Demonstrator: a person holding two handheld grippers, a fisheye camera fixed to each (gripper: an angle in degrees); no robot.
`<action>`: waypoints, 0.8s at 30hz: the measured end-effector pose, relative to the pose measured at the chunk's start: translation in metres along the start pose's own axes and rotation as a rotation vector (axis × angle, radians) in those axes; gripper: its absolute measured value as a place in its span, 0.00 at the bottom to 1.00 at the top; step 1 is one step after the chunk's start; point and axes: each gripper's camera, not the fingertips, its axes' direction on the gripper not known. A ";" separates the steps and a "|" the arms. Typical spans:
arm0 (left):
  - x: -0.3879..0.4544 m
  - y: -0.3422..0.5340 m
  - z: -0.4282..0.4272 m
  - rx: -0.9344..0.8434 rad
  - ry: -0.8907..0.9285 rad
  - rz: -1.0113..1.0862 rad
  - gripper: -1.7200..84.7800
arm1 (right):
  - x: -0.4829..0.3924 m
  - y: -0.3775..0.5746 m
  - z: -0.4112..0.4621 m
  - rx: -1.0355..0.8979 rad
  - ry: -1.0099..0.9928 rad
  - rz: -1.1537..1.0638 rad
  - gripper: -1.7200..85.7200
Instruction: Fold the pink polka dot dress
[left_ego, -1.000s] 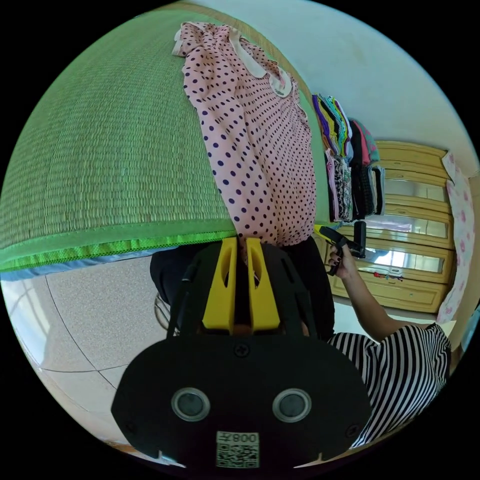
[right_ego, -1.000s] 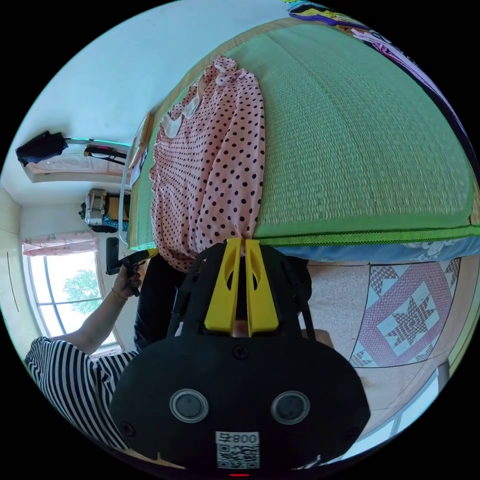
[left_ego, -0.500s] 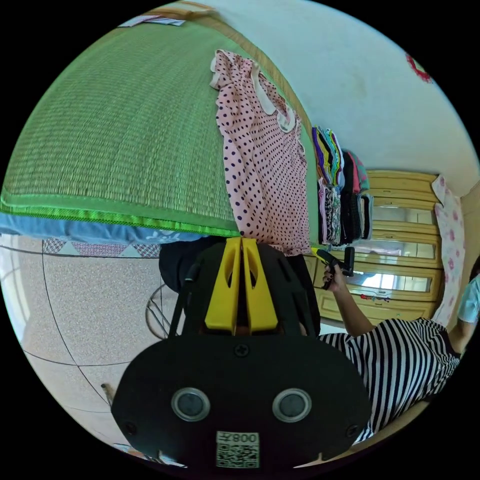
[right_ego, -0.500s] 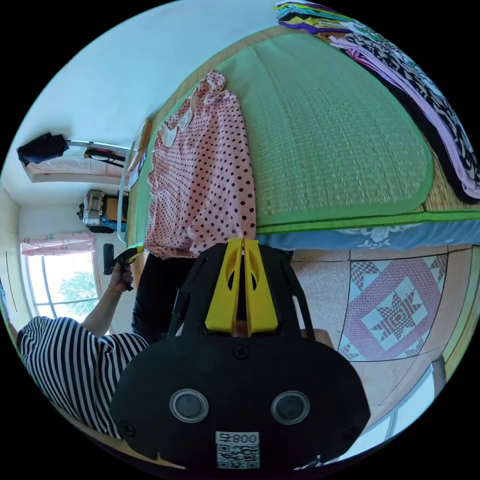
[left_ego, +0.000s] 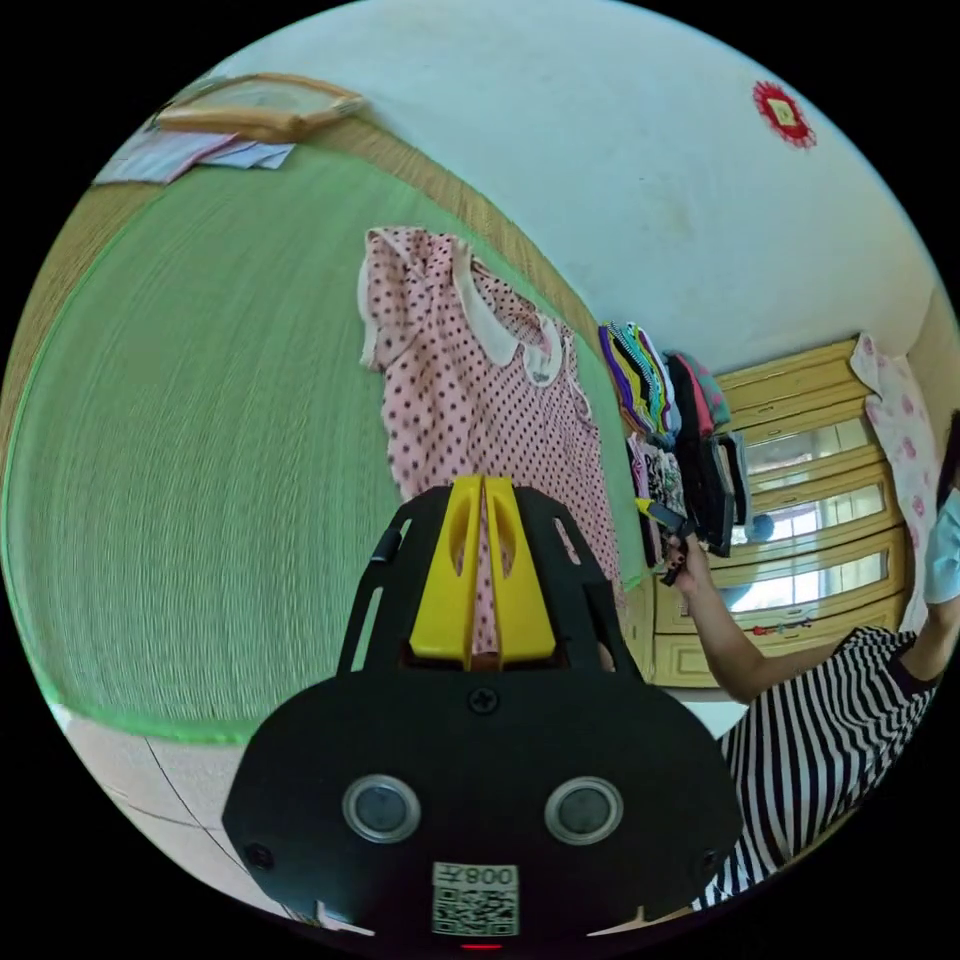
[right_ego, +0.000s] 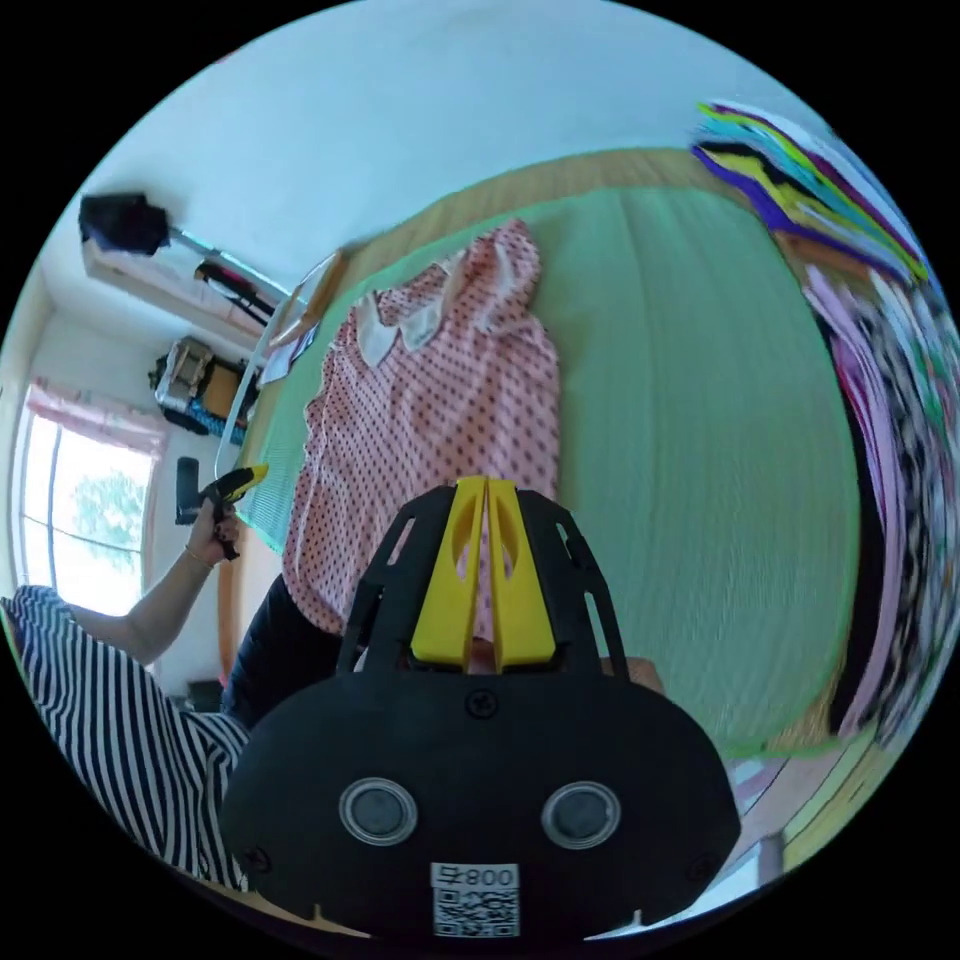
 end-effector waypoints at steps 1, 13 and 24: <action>0.002 -0.010 0.005 -0.001 -0.013 0.012 0.02 | -0.017 -0.033 0.017 -0.006 0.015 -0.052 0.02; 0.004 -0.125 0.054 -0.080 -0.240 0.071 0.02 | -0.027 -0.190 0.091 -0.033 0.270 -0.121 0.02; 0.019 -0.158 0.036 0.055 -0.207 0.092 0.02 | -0.035 -0.207 0.055 0.135 0.108 -0.089 0.02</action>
